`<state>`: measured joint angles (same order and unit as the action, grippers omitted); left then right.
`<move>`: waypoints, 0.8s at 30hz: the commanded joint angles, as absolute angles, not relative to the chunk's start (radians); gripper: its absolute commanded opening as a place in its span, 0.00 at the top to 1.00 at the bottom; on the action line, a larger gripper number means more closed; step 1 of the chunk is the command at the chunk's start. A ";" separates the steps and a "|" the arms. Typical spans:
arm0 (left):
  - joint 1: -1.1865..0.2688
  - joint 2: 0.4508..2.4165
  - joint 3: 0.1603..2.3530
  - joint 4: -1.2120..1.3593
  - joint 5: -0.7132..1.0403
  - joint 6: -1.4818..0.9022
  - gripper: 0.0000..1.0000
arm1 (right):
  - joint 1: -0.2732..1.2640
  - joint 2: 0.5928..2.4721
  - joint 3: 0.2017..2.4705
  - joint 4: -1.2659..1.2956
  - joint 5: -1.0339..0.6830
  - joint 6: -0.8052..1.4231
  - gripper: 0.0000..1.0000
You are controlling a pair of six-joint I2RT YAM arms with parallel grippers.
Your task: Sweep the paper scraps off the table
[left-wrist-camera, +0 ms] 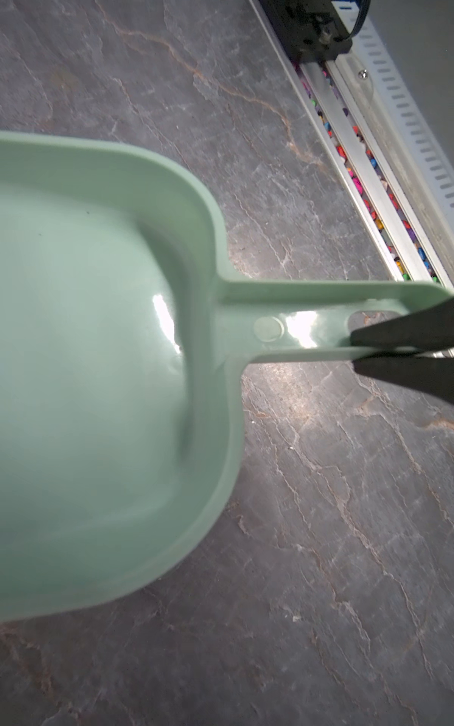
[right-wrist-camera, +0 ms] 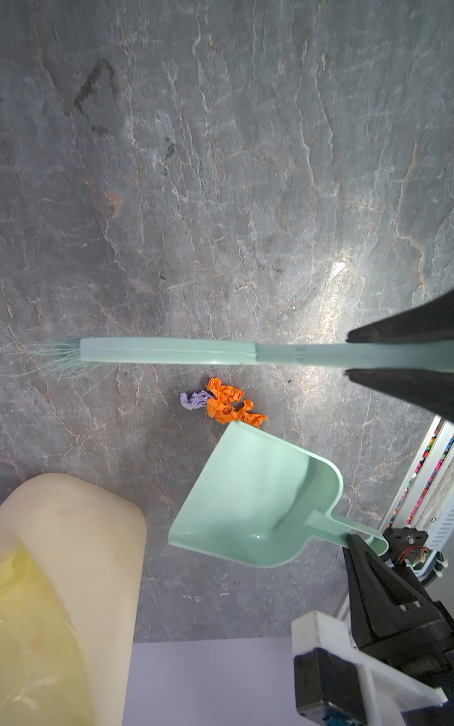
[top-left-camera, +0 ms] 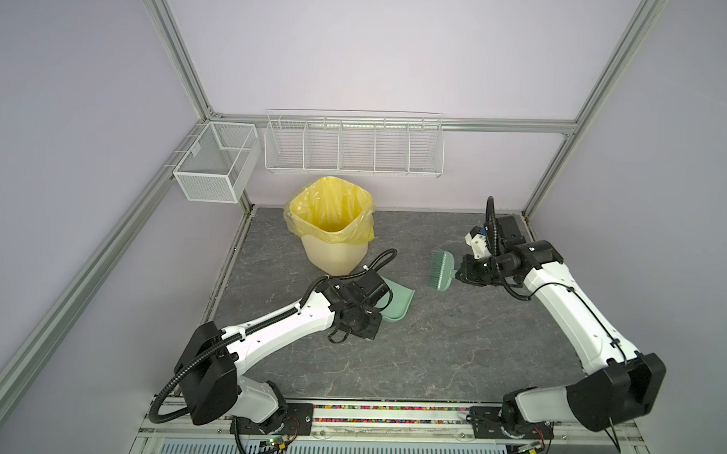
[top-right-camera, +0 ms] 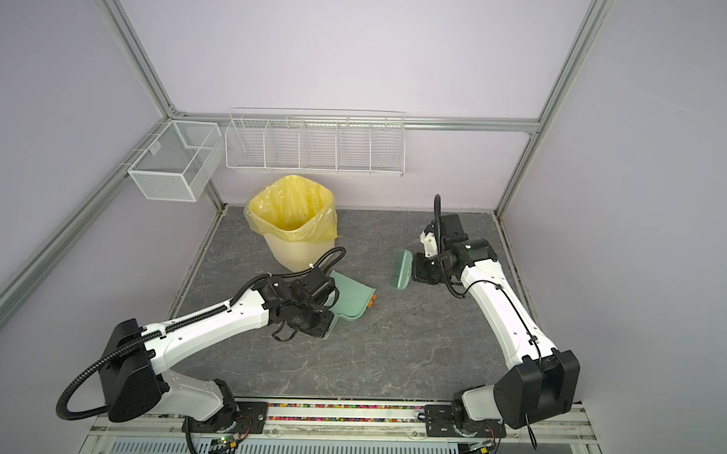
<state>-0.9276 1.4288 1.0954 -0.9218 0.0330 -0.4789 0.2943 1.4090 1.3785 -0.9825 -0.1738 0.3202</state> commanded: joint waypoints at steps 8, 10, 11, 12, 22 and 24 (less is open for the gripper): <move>-0.940 1.434 1.069 -0.867 0.070 -0.517 1.00 | 0.340 1.480 1.468 -1.043 -0.063 0.206 0.93; -0.948 1.438 1.065 -0.854 0.097 -0.518 1.00 | 0.371 1.494 1.482 -1.047 -0.021 0.173 0.93; -0.949 1.439 1.063 -0.848 0.111 -0.520 1.00 | 0.383 1.502 1.491 -1.052 -0.011 0.162 0.93; -0.951 1.439 1.062 -0.847 0.121 -0.521 1.00 | 0.397 1.509 1.502 -1.060 -0.004 0.148 0.93; -0.958 1.416 1.014 -0.899 0.151 -0.503 1.00 | 0.439 1.741 1.827 -1.325 0.028 -0.005 0.93; -0.960 1.406 1.008 -0.909 0.153 -0.506 1.00 | 0.439 1.782 1.882 -1.365 0.049 -0.032 0.93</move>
